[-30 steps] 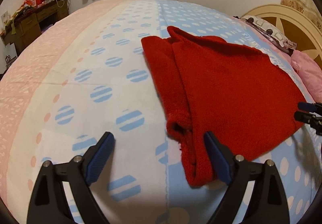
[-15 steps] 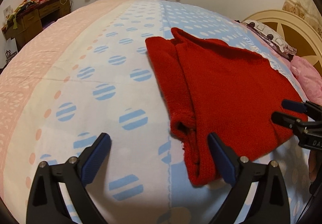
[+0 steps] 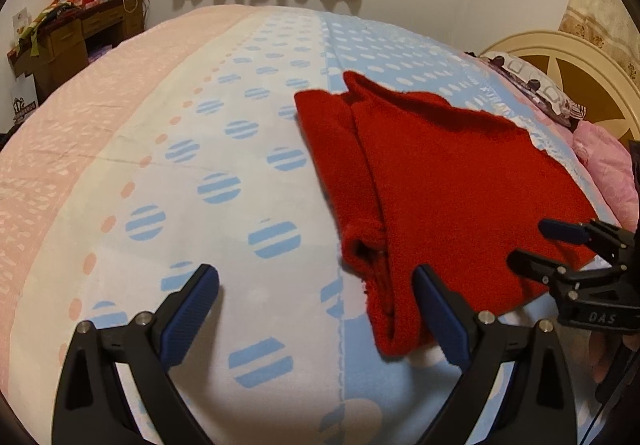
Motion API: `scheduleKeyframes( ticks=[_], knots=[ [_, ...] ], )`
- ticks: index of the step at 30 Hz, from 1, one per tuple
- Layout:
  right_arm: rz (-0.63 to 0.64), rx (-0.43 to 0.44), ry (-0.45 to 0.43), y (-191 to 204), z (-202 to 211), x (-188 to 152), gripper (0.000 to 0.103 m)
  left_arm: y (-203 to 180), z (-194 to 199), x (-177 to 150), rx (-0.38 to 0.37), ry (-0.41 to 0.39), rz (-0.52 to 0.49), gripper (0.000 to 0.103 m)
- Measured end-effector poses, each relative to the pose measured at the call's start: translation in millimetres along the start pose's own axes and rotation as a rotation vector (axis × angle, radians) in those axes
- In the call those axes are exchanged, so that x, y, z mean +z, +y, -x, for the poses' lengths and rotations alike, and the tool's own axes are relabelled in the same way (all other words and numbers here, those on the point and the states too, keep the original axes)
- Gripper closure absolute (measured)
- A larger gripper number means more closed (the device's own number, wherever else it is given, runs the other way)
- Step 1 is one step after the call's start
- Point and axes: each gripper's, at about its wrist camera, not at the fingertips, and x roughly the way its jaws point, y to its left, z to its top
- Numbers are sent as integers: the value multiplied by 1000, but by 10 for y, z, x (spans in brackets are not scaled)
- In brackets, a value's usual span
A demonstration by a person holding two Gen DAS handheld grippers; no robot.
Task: Fold small clothes
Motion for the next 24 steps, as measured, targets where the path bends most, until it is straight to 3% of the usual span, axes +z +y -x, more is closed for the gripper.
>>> scheduleKeyframes(
  ticks=[5,10,15,24],
  knots=[
    [60,33,-23,188,114,-54,26,58,114,61,4,-8,-1,4],
    [167,46,-64,454,200,-103,26,69,92,67,69,20,-79,4],
    [242,53,-88,675,230,-129,26,196,70,88,116,41,-85,4],
    [378,-1,-113,1002,180,-193,26,275,51,285,67,67,-90,4]
  ],
)
